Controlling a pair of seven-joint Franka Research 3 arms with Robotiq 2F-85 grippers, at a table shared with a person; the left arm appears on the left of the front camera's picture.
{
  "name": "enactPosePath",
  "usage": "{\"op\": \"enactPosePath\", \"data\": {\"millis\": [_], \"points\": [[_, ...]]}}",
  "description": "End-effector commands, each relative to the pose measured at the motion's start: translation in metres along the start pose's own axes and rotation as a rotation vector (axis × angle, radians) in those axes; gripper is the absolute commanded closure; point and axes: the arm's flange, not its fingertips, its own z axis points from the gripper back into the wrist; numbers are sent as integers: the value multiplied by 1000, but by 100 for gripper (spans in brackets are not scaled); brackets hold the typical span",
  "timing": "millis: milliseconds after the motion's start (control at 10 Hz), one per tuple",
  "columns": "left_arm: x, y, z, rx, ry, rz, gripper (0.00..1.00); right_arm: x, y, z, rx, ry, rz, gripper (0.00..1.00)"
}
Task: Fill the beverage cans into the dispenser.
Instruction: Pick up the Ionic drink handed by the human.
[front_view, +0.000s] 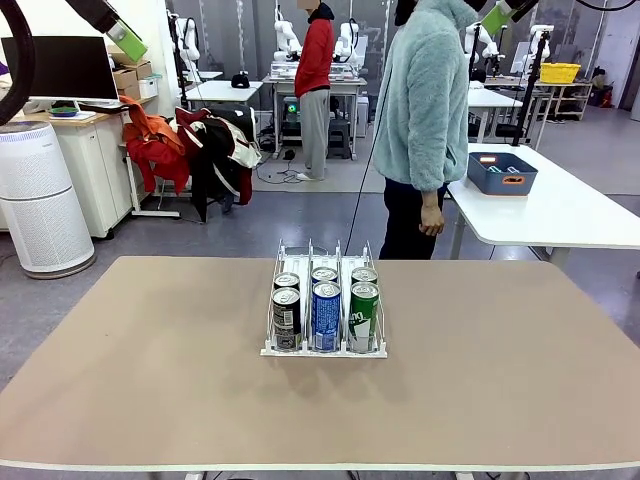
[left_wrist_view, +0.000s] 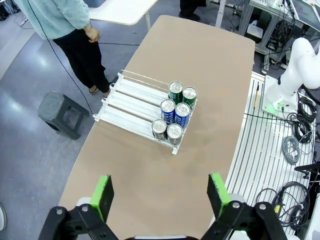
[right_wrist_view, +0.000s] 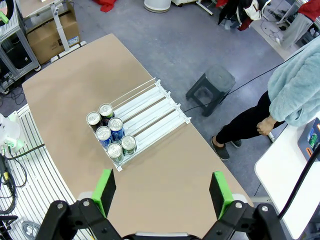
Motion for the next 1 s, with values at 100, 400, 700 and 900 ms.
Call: {"op": "enactPosePath", "data": {"millis": [100,400,700,900], "points": [[0,0,1,17,7,3,0,0,1,0,0,4,6,0],[0,0,1,17,7,3,0,0,1,0,0,4,6,0],[0,0,1,17,7,3,0,0,1,0,0,4,6,0],[0,0,1,17,7,3,0,0,1,0,0,4,6,0]]}}
